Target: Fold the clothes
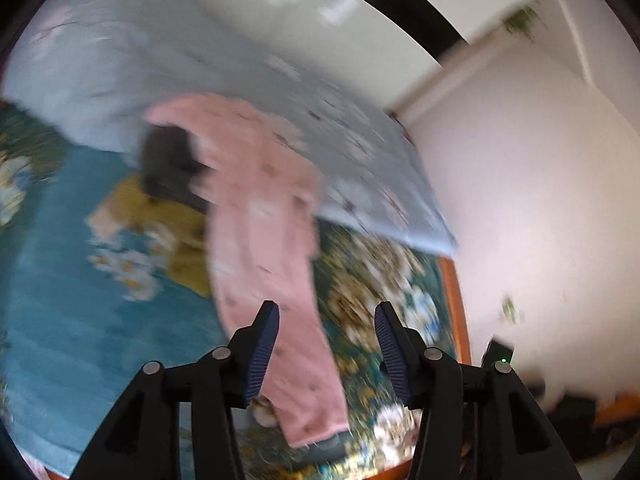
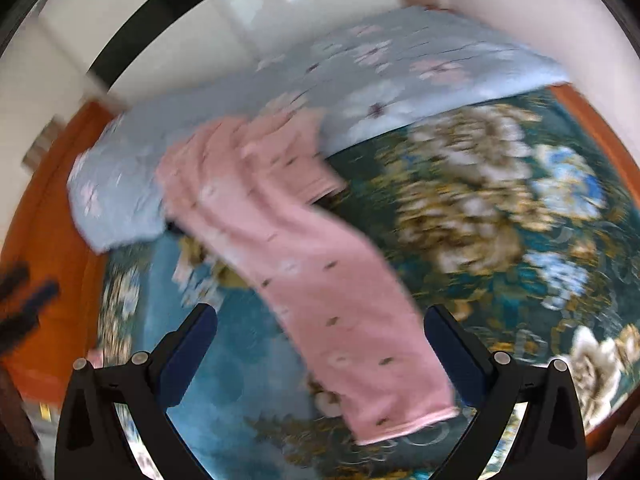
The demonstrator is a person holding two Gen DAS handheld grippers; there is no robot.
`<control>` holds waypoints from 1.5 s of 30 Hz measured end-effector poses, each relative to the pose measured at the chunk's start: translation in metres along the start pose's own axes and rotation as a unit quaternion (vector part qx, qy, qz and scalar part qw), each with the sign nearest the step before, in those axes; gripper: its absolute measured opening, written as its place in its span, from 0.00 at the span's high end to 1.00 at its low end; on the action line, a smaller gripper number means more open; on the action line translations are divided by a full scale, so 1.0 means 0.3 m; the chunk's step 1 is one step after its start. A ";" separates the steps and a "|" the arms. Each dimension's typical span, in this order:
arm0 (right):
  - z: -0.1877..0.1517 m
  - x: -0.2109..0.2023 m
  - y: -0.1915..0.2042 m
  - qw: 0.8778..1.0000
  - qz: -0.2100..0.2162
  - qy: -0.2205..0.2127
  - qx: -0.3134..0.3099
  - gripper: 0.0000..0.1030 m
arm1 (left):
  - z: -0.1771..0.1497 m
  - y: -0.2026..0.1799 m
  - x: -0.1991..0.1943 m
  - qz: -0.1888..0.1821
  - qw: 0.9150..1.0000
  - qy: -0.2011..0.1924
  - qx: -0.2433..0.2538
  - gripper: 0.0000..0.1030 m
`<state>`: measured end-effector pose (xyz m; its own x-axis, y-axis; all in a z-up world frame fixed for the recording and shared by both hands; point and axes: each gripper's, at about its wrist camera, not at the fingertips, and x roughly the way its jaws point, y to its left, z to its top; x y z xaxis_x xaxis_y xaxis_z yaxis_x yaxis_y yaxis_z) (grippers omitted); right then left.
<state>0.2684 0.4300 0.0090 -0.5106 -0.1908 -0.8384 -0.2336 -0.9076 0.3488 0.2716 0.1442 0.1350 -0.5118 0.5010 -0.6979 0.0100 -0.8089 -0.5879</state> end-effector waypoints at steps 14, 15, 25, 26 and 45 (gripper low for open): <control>0.466 0.496 0.303 0.999 0.008 0.040 0.000 0.19 | 0.254 0.595 -0.105 0.083 0.985 -0.044 -0.143 0.46; 0.517 0.528 0.326 0.999 0.008 0.039 -0.003 0.19 | 0.266 0.623 -0.101 0.085 0.984 -0.045 -0.153 0.46; 0.776 0.861 0.429 0.996 -0.003 0.085 0.012 0.47 | 0.345 0.798 -0.020 0.097 0.970 -0.046 -0.218 0.46; 0.778 0.881 0.420 0.995 0.006 0.096 0.027 0.61 | 0.351 0.810 -0.012 0.096 0.969 -0.044 -0.222 0.46; 0.144 0.205 0.848 0.928 0.241 0.082 -0.271 0.97 | 0.274 0.708 -0.188 0.038 0.973 -0.097 -0.206 0.46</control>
<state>0.1418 0.2036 0.0643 -0.3051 -0.6371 -0.7078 0.4622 -0.7489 0.4748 0.2320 -0.0812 0.0829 -0.6485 0.3452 -0.6784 0.3761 -0.6295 -0.6799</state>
